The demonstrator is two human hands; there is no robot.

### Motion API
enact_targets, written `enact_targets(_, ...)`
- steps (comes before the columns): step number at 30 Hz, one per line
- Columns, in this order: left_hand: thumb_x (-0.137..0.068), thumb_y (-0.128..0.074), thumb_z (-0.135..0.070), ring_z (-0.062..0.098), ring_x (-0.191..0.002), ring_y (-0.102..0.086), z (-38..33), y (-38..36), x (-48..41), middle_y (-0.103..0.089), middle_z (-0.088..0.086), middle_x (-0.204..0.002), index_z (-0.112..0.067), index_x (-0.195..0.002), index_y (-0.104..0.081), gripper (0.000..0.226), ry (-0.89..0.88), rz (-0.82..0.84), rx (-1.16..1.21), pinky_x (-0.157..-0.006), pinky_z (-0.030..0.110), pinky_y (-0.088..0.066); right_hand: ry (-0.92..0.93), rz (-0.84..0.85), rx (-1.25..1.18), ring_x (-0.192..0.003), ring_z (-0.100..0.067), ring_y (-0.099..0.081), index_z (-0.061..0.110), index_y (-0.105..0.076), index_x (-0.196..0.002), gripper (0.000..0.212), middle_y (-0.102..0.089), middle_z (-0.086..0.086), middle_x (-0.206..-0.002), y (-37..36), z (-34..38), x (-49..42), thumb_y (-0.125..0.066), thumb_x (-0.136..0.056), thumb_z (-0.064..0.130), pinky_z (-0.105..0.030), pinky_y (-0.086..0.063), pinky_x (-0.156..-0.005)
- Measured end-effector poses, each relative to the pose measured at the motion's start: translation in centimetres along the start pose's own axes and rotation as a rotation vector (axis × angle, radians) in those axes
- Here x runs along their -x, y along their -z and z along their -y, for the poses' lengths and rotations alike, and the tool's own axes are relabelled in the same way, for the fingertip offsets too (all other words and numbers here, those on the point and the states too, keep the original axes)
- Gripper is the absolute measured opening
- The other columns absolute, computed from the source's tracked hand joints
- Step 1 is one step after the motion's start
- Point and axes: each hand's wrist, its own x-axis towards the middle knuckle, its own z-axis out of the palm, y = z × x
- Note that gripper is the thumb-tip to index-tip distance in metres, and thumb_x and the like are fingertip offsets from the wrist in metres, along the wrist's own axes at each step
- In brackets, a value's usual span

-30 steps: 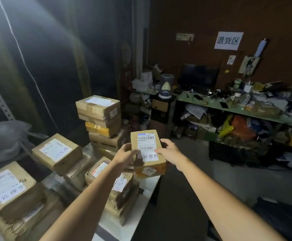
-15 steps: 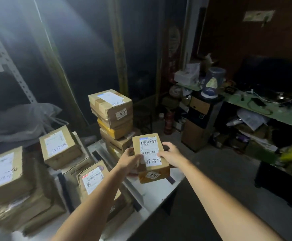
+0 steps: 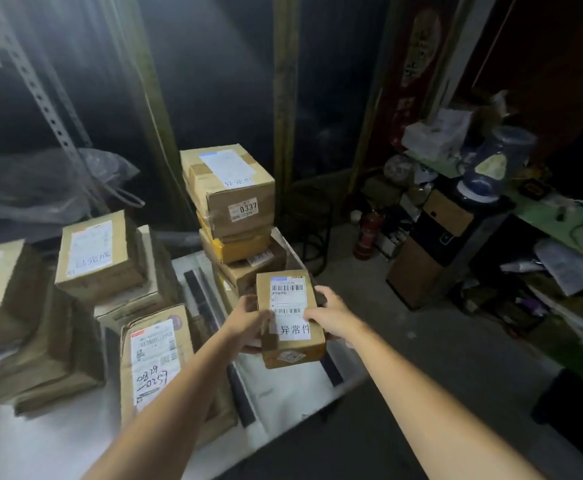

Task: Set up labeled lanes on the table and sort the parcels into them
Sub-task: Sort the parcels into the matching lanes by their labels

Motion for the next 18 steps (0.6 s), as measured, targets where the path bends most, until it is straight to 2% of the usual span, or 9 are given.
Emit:
enact_targets(2,-0.094,-0.062,-0.017,0.02,-0.09,-0.066,0.6,-0.2,0.1,-0.062,0.0,-0.119,-0.024,-0.14,-0.037,0.052,0.044,-0.044,0.014,-0.055,0.034,-0.055,0.011,0.059,0.032,-0.106,-0.017,-0.062,0.028,-0.03,-0.153,0.076,-0.057,-0.002,-0.132,0.0,-0.3,-1.2,-0.064,-0.087,0.011,-0.038,-0.056,-0.089)
enact_targets(5,-0.095,-0.061,-0.016,0.019,-0.087,-0.062,1.4,-1.2,0.4,-0.06,-0.003,-0.104,-0.028,-0.132,-0.038,0.045,0.084,-0.111,0.064,-0.059,0.035,-0.051,0.04,0.118,0.062,-0.101,-0.016,-0.058,0.024,-0.032,-0.153,0.074,-0.055,-0.003,-0.128,0.0,-0.7,-2.6,-0.061,-0.087,0.008,-0.024,-0.05,-0.074)
enact_targets(9,-0.093,-0.065,-0.018,0.024,-0.102,-0.062,2.2,-3.0,0.7,-0.061,0.002,-0.115,-0.031,-0.13,-0.038,0.048,0.105,-0.179,0.11,-0.074,0.041,-0.056,0.075,0.175,0.076,-0.102,-0.017,-0.058,0.025,-0.031,-0.154,0.075,-0.056,-0.005,-0.136,0.7,-1.9,-3.7,-0.06,-0.087,0.008,-0.02,-0.045,-0.062)
enact_targets(11,-0.092,-0.064,-0.018,0.026,-0.104,-0.062,3.1,-4.1,0.8,-0.062,0.004,-0.117,-0.031,-0.132,-0.038,0.049,0.141,-0.197,0.128,-0.073,0.041,-0.056,0.07,0.205,0.085,-0.101,-0.016,-0.057,0.025,-0.03,-0.155,0.075,-0.054,-0.006,-0.14,1.2,-2.9,-3.8,-0.061,-0.088,0.008,-0.019,-0.044,-0.061)
enact_targets(14,-0.092,-0.062,-0.018,0.027,-0.101,-0.063,4.1,-5.3,0.9,-0.062,0.006,-0.115,-0.031,-0.134,-0.038,0.05,0.18,-0.216,0.134,-0.065,0.038,-0.055,0.068,0.231,0.118,-0.102,-0.016,-0.058,0.025,-0.03,-0.155,0.075,-0.055,-0.005,-0.14,1.6,-3.8,-3.8,-0.062,-0.088,0.01,-0.021,-0.046,-0.066)
enact_targets(18,-0.094,-0.059,-0.019,0.028,-0.105,-0.063,5.2,-6.1,0.0,-0.063,0.006,-0.117,-0.031,-0.137,-0.032,0.053,0.242,-0.235,0.132,-0.083,0.049,-0.057,0.036,0.257,0.133,-0.108,-0.019,-0.06,0.025,-0.03,-0.154,0.077,-0.054,-0.005,-0.141,0.8,-4.9,-4.9,-0.061,-0.085,0.009,-0.032,-0.052,-0.088)
